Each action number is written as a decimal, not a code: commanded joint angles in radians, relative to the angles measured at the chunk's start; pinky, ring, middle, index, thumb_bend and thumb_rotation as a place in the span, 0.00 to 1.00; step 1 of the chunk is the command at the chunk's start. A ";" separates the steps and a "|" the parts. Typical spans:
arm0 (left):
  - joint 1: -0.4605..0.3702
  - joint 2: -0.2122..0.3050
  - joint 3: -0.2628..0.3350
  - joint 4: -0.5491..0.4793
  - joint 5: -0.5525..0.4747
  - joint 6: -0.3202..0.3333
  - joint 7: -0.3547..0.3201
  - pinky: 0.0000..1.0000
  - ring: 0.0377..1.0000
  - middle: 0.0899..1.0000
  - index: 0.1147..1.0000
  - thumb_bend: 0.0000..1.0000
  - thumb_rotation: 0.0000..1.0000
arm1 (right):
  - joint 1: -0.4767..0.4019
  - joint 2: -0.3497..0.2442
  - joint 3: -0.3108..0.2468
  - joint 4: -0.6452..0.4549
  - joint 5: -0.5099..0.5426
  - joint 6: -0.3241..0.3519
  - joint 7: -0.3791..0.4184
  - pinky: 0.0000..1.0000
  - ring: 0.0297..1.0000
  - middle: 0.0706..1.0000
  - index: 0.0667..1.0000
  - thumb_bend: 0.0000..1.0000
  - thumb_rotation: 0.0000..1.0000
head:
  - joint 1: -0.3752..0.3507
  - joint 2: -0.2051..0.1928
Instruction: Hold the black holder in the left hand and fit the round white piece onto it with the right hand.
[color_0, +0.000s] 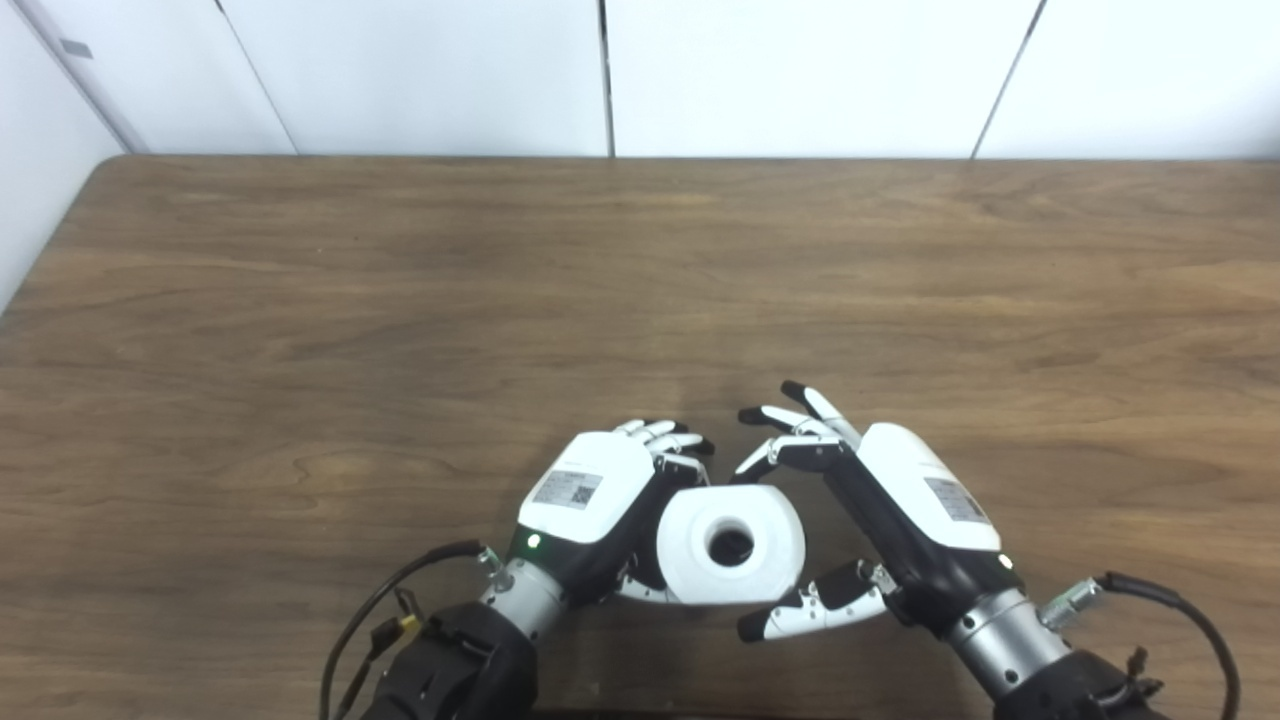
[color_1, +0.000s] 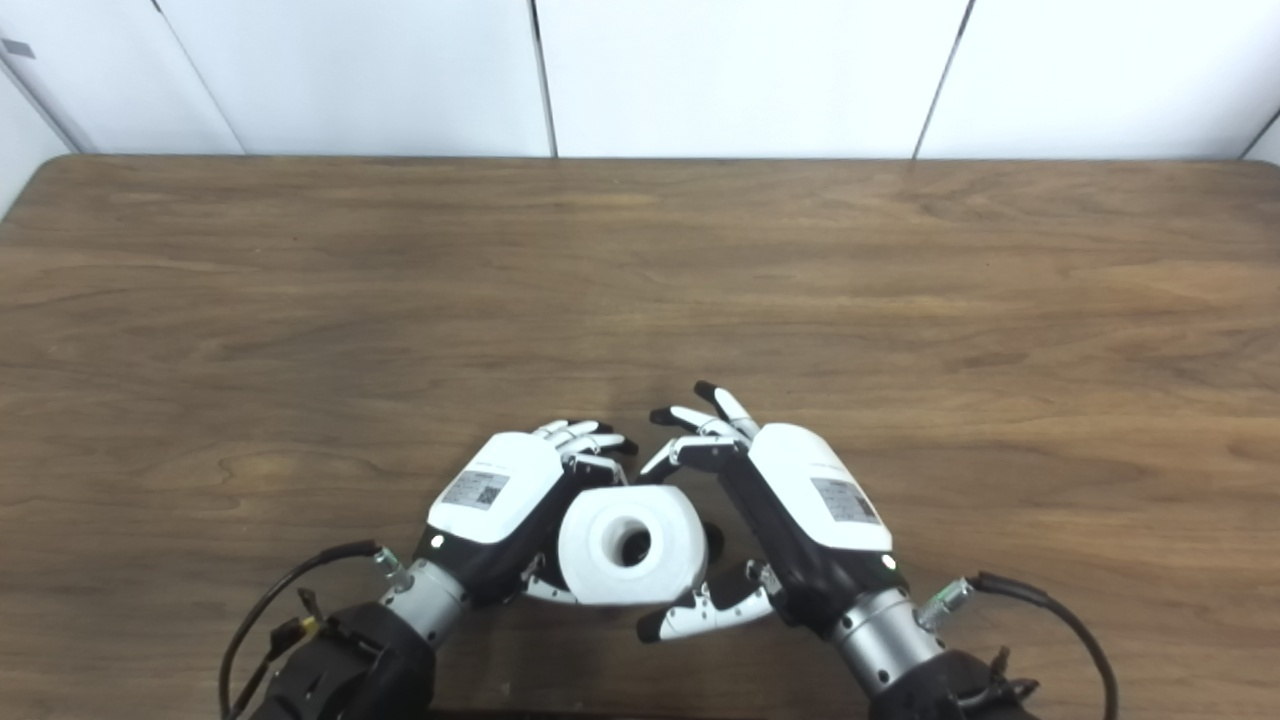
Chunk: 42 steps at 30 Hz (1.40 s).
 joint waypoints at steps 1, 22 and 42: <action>0.043 0.028 0.003 0.014 -0.001 0.028 -0.054 0.88 0.89 0.82 0.42 0.52 0.05 | 0.023 0.050 -0.005 -0.008 -0.012 -0.005 -0.019 0.84 0.99 0.85 0.45 0.51 0.14 | 0.000 0.002; 0.046 0.031 0.005 0.010 -0.013 0.024 -0.048 0.88 0.89 0.82 0.42 0.52 0.05 | -0.014 0.031 -0.063 0.032 0.062 0.048 -0.028 0.82 0.96 0.84 0.45 0.52 0.14 | -0.004 0.009; 0.033 0.022 -0.003 0.010 0.009 0.036 -0.068 0.88 0.89 0.82 0.42 0.52 0.05 | -0.022 0.015 0.018 0.039 -0.006 0.026 -0.021 0.86 0.97 0.83 0.45 0.52 0.14 | -0.017 0.010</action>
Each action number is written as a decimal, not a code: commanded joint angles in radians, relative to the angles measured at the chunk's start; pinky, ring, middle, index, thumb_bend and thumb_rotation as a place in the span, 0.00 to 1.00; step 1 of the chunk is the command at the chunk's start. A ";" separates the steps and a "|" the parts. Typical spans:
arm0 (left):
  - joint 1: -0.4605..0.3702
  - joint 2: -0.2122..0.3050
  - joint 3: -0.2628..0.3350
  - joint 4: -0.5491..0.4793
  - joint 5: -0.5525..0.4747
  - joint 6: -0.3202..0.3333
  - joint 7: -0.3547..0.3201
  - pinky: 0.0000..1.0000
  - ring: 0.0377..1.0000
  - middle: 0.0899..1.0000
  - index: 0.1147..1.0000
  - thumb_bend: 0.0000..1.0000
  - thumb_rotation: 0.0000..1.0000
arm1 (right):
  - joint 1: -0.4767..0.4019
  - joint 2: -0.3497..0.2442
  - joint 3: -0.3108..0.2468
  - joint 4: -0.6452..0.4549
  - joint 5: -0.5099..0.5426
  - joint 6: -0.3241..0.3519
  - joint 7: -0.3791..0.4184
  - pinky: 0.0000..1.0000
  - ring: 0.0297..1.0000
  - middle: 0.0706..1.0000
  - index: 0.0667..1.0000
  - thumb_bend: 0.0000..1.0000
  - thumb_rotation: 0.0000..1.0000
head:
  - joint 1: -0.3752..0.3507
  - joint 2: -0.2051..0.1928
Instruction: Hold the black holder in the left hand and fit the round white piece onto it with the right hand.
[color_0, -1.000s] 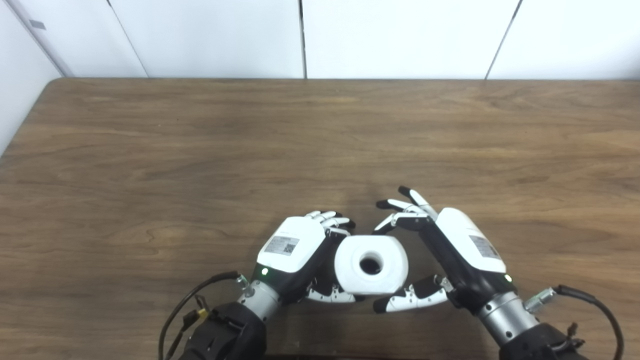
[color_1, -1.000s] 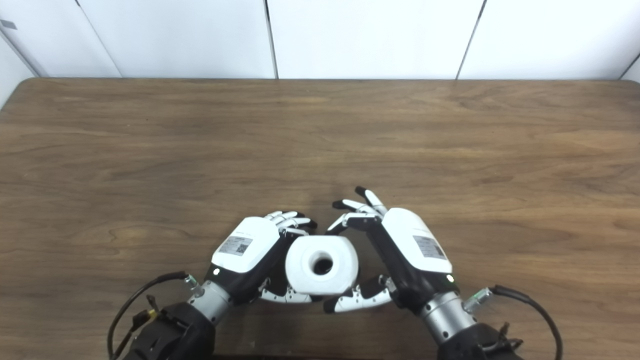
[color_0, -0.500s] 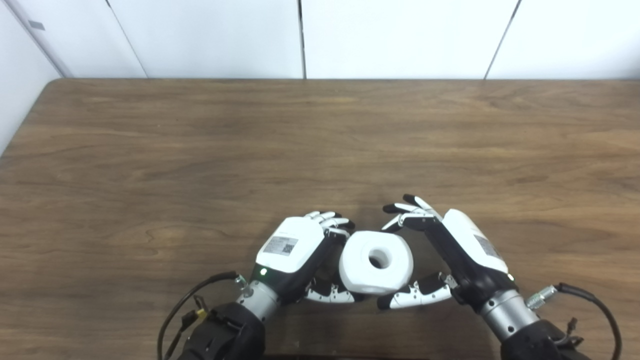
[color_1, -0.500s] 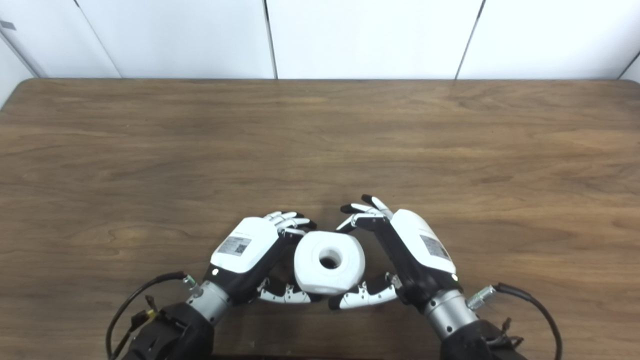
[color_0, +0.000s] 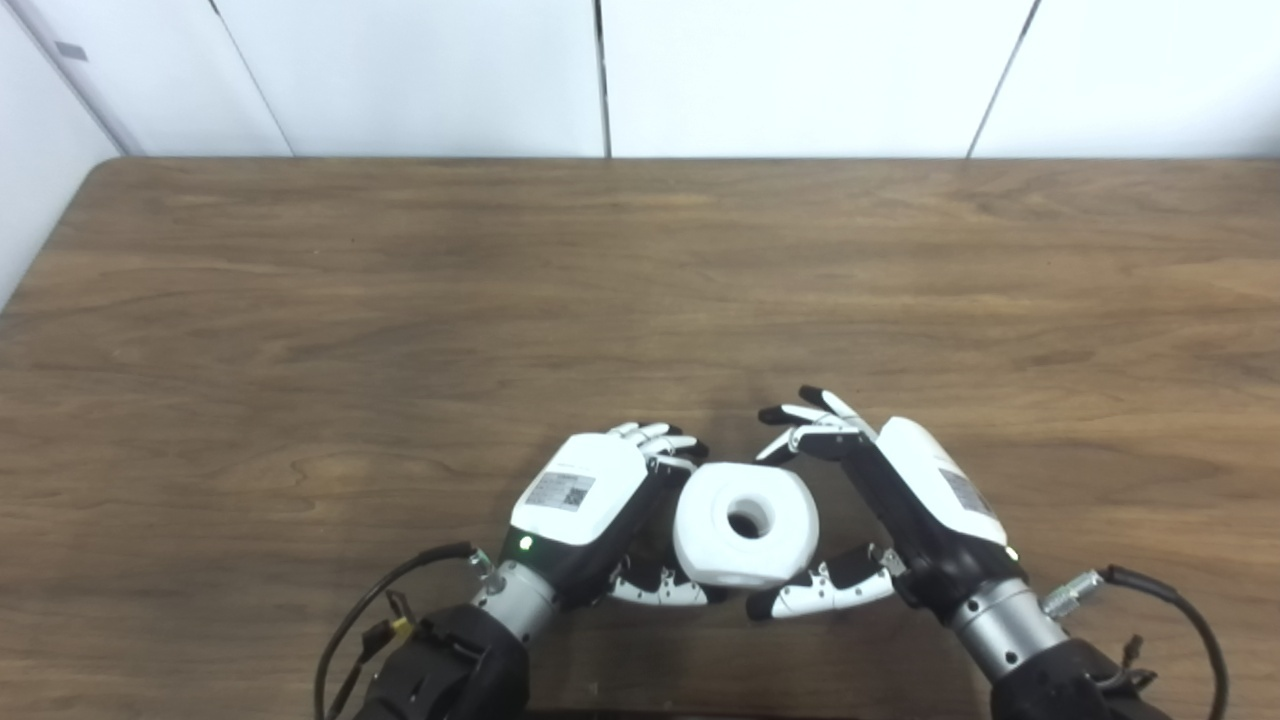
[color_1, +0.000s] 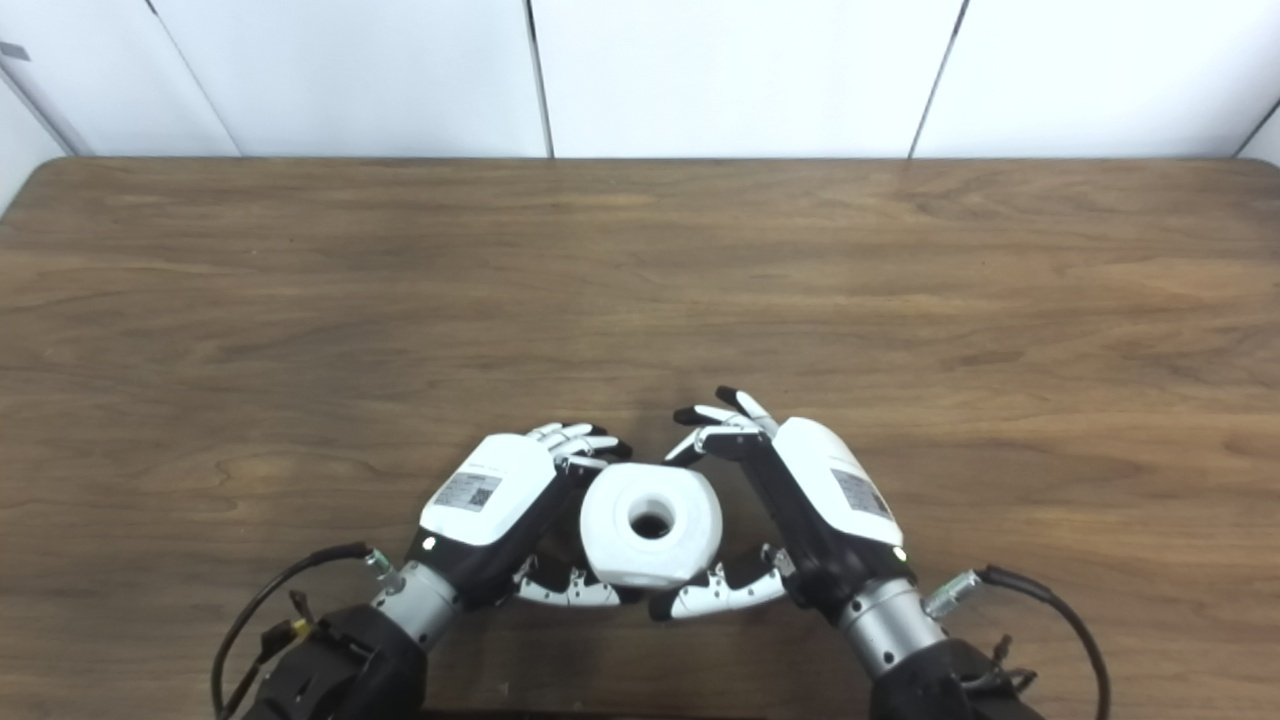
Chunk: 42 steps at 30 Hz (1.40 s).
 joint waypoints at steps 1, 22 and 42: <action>0.027 0.013 -0.007 0.018 0.020 0.037 -0.064 0.88 0.89 0.82 0.42 0.52 0.05 | -0.008 0.021 0.020 -0.006 -0.026 -0.024 0.023 0.86 0.97 0.83 0.45 0.52 0.14 | 0.003 0.002; 0.032 0.011 -0.013 0.019 0.022 0.037 -0.050 0.87 0.89 0.82 0.42 0.52 0.05 | -0.021 -0.003 -0.001 -0.020 -0.049 0.001 0.086 0.87 0.97 0.84 0.46 0.52 0.15 | -0.003 0.001; 0.031 0.009 -0.016 0.040 0.009 0.033 -0.034 0.87 0.89 0.82 0.42 0.52 0.05 | -0.029 0.006 -0.038 -0.004 -0.100 0.001 0.126 0.99 1.00 1.00 0.81 0.96 0.39 | -0.006 0.000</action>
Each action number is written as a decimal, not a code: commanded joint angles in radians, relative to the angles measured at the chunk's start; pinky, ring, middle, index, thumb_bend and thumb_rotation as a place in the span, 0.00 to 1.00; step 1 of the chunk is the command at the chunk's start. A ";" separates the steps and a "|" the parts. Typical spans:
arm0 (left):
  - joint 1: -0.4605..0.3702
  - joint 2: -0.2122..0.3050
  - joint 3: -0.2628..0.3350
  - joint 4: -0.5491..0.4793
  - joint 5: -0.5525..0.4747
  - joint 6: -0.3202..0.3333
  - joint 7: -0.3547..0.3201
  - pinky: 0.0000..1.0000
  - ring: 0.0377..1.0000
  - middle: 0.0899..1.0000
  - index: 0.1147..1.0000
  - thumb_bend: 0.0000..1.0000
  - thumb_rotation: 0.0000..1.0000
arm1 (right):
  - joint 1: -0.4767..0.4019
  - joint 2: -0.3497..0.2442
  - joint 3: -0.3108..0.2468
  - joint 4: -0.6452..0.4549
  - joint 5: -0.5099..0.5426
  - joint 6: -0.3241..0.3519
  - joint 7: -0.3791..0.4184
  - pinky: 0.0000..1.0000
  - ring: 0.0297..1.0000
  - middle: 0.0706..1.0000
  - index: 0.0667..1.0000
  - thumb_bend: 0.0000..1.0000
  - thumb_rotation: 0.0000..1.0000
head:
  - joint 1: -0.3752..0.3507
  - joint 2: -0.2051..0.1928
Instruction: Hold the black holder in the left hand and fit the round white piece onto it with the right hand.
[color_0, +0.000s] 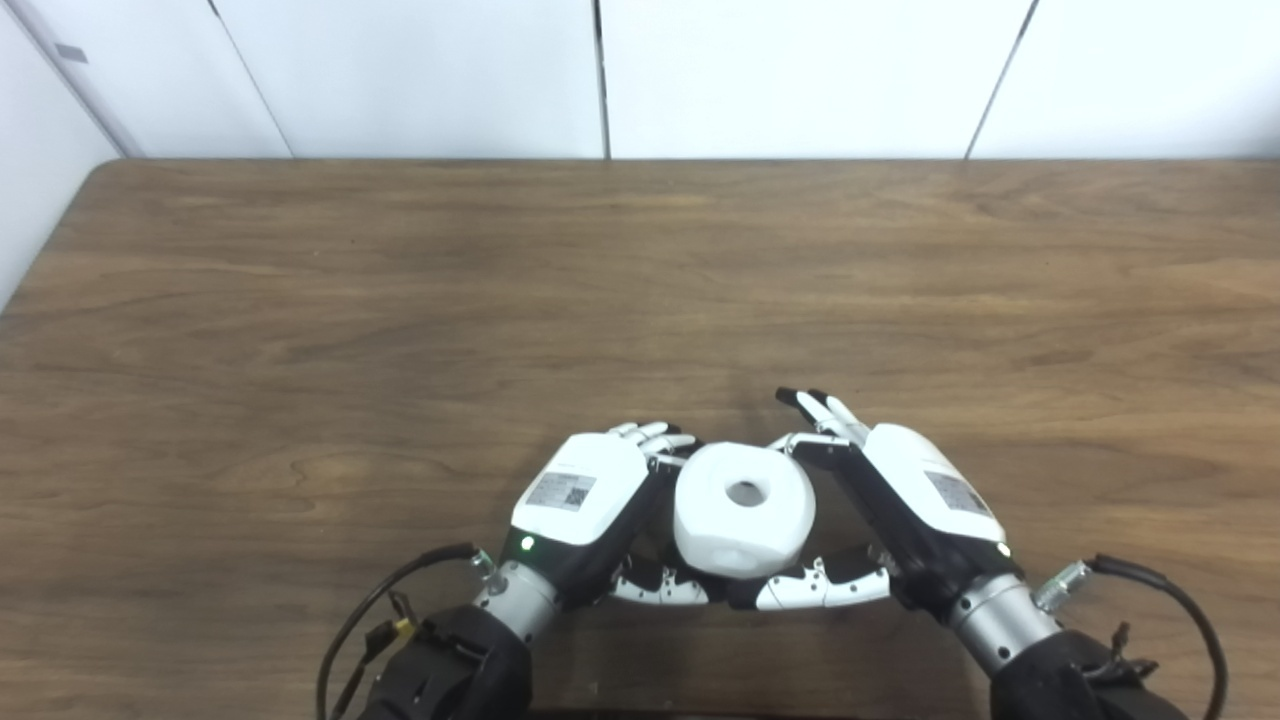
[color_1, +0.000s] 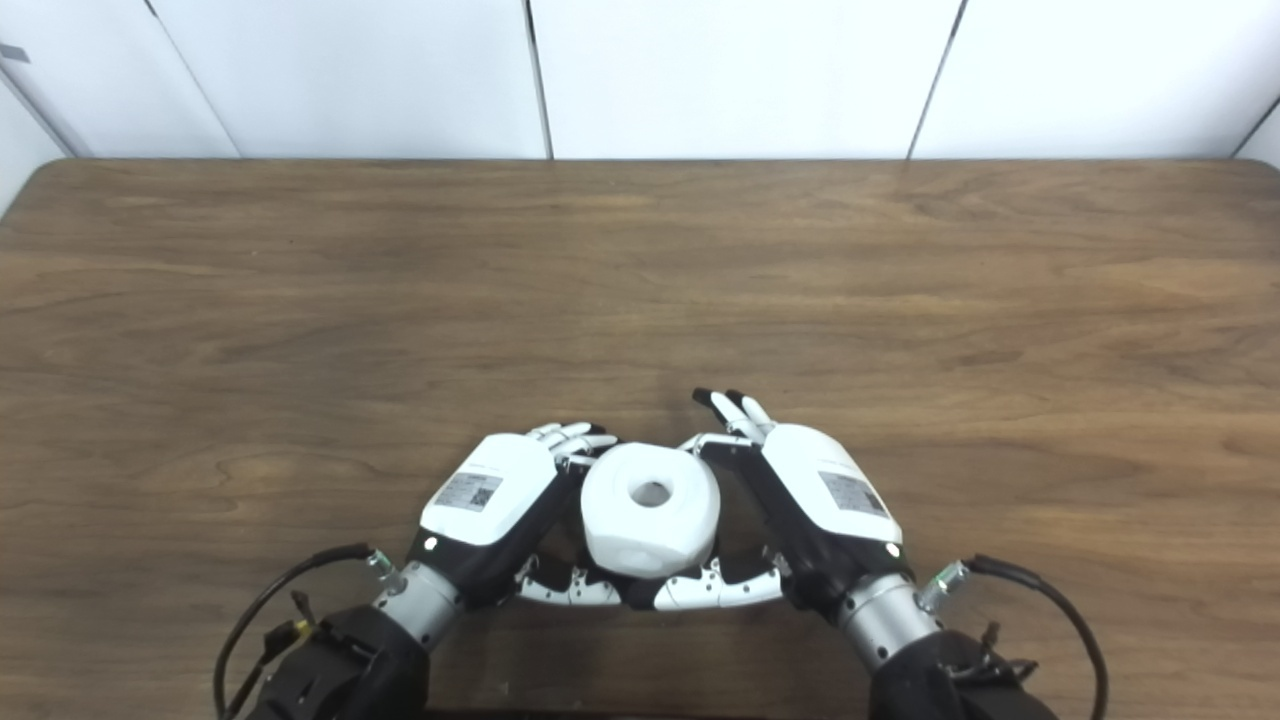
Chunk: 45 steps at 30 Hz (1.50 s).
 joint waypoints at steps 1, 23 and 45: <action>0.030 0.013 -0.007 0.044 -0.004 0.018 -0.036 0.87 0.89 0.82 0.42 0.52 0.05 | -0.006 0.010 -0.011 -0.004 -0.009 -0.011 0.009 0.99 1.00 1.00 0.82 0.98 0.39 | 0.000 0.000; 0.015 0.002 -0.013 0.052 0.012 0.035 -0.047 0.88 0.89 0.81 0.42 0.52 0.05 | -0.023 0.005 -0.031 -0.004 -0.016 -0.016 0.040 1.00 1.00 1.00 0.86 1.00 0.45 | -0.003 -0.003; 0.005 0.002 -0.013 0.059 0.004 0.043 -0.064 0.89 0.89 0.81 0.42 0.52 0.05 | -0.031 0.024 -0.034 -0.036 -0.073 -0.045 0.064 1.00 1.00 1.00 0.90 1.00 0.48 | -0.008 -0.010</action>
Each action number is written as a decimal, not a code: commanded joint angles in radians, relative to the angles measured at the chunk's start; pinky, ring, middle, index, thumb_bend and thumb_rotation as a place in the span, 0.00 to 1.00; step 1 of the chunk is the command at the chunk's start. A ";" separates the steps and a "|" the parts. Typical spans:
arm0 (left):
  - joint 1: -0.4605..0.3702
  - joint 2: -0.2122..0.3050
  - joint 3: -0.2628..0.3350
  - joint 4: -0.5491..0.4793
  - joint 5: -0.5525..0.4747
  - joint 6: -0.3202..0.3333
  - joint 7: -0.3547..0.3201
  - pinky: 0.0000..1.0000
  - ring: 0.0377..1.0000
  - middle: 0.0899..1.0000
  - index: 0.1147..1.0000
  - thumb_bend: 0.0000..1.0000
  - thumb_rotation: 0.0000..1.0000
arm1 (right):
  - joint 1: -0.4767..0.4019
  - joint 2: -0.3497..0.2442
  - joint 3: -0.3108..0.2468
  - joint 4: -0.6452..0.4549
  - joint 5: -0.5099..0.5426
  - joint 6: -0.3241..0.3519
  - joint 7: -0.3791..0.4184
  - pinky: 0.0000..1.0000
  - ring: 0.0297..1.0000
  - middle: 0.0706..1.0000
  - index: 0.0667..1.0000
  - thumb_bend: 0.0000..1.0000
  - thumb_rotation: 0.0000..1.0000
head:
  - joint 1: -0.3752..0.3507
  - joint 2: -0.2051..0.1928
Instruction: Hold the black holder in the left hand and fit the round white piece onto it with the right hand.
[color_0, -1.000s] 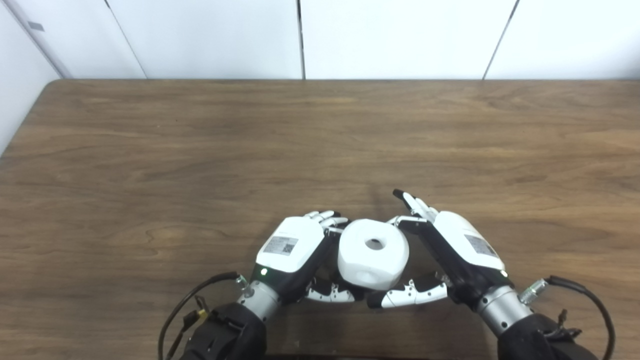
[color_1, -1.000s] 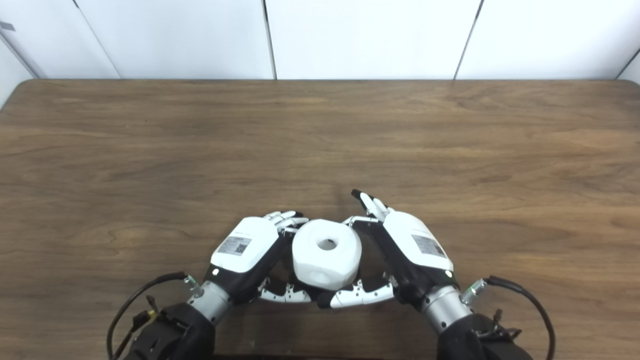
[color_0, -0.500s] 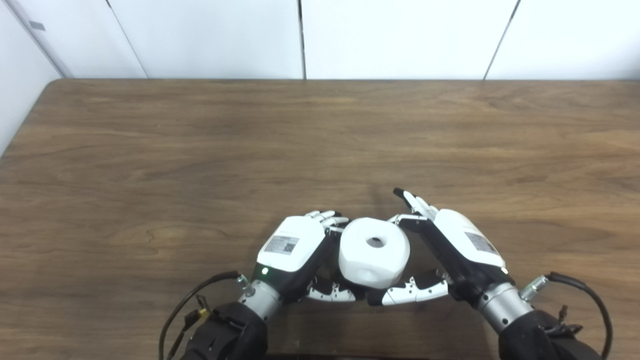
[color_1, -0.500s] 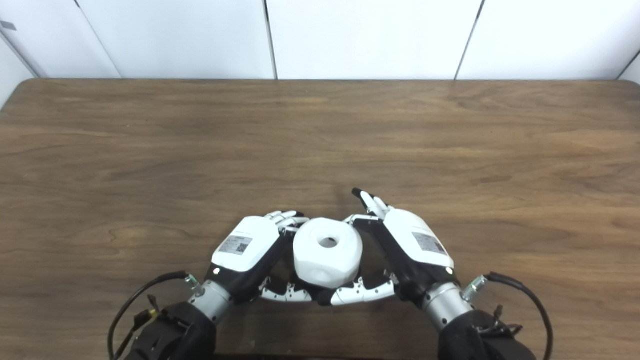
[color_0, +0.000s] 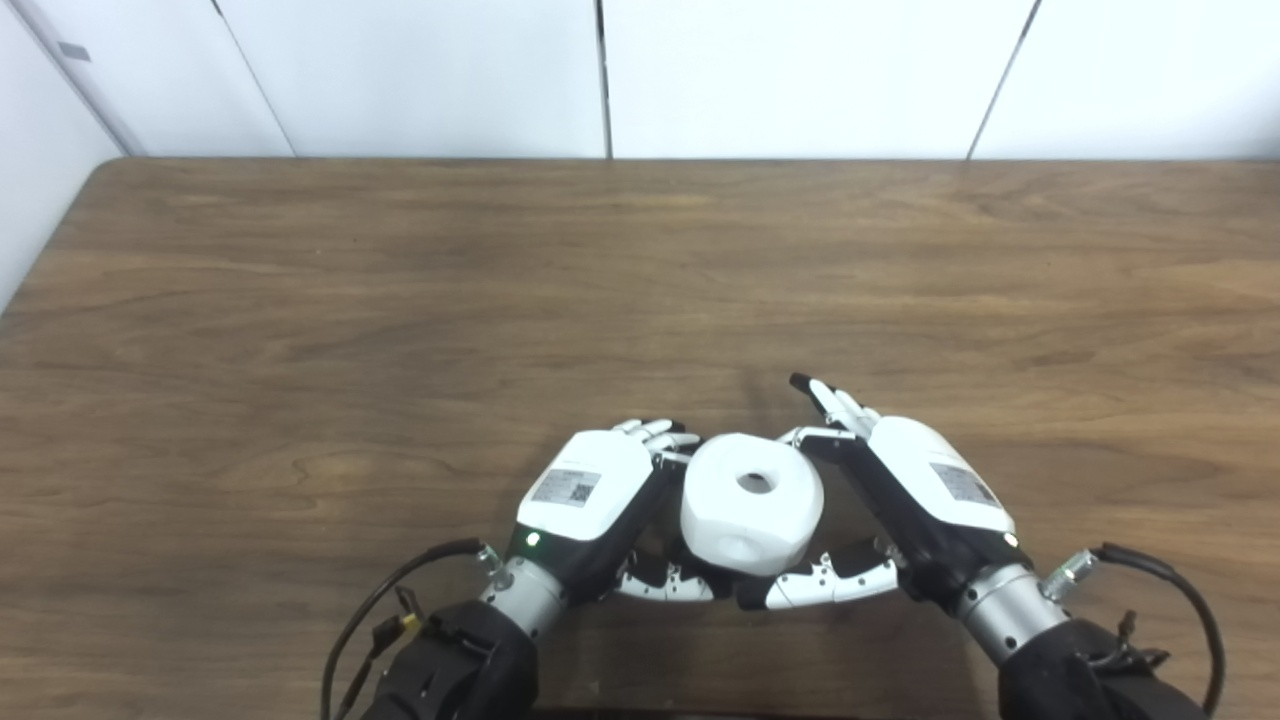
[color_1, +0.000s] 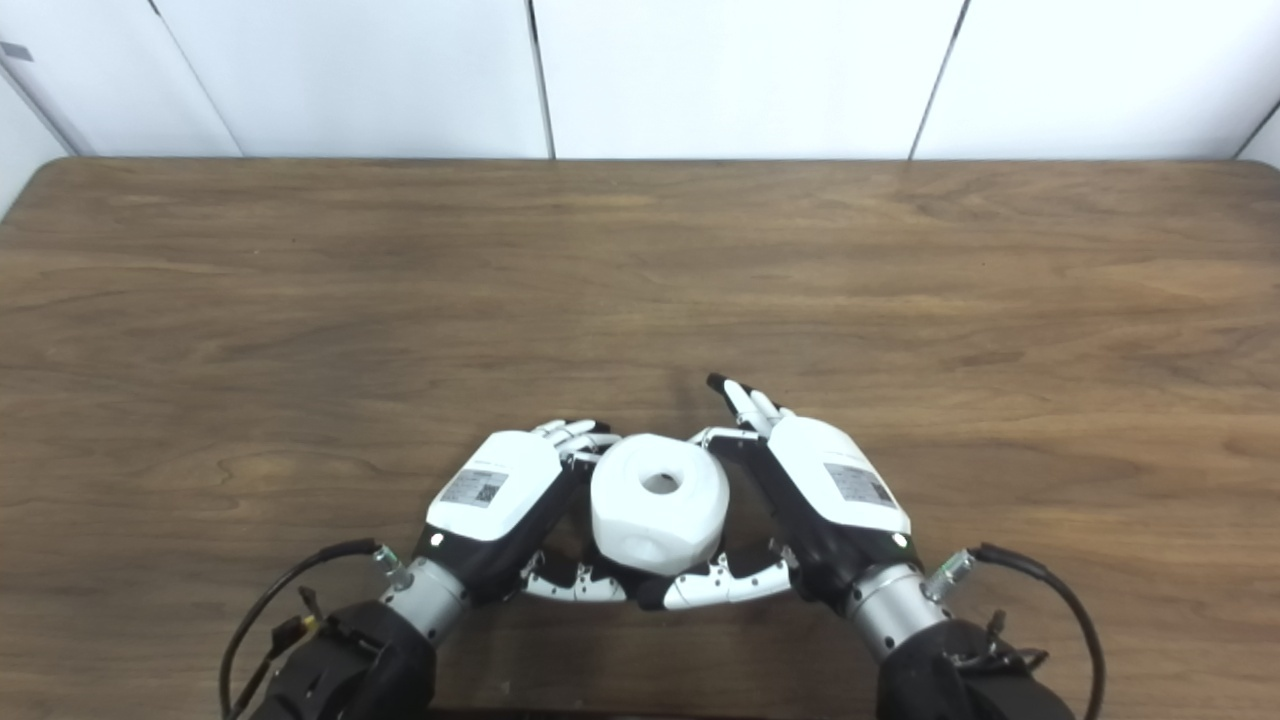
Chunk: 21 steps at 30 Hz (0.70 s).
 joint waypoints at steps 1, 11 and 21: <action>0.018 0.011 -0.009 0.044 0.009 0.035 -0.062 0.89 0.89 0.81 0.42 0.52 0.05 | -0.013 0.018 -0.007 -0.029 -0.022 -0.029 -0.002 1.00 1.00 1.00 0.92 1.00 0.49 | 0.001 0.001; 0.015 0.012 -0.011 0.039 0.018 0.038 -0.071 0.88 0.89 0.81 0.42 0.52 0.05 | -0.015 0.027 -0.014 -0.031 -0.030 -0.041 -0.006 1.00 1.00 1.00 1.00 1.00 0.51 | 0.002 0.003; 0.011 0.011 -0.013 0.047 0.017 0.041 -0.075 0.88 0.89 0.81 0.42 0.52 0.05 | -0.020 0.022 -0.020 -0.024 -0.031 -0.043 0.001 1.00 1.00 1.00 1.00 1.00 0.53 | 0.002 0.006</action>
